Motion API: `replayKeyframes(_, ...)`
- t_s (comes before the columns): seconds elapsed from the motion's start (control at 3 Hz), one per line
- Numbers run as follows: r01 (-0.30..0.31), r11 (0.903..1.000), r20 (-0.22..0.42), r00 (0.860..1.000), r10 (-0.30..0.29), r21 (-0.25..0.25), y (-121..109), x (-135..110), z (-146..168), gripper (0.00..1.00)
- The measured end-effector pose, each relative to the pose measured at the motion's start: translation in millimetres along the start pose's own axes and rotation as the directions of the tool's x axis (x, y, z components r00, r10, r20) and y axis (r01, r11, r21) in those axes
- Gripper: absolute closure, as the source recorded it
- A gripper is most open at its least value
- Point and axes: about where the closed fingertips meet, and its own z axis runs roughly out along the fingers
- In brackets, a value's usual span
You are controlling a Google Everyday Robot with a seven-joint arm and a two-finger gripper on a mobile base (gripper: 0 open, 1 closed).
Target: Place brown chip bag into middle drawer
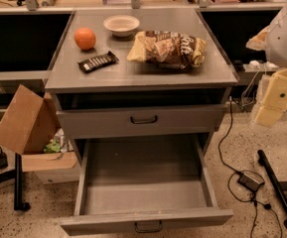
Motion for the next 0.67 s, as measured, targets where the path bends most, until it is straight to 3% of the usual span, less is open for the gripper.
replayKeyframes(0.33, 0.0, 1.0, 0.0, 1.0, 0.0, 0.0, 0, 0, 0, 0.0)
replayKeyframes(0.67, 0.032, 0.9986, 0.027, 0.999, -0.034, 0.041, -21, -10, 10, 0.0)
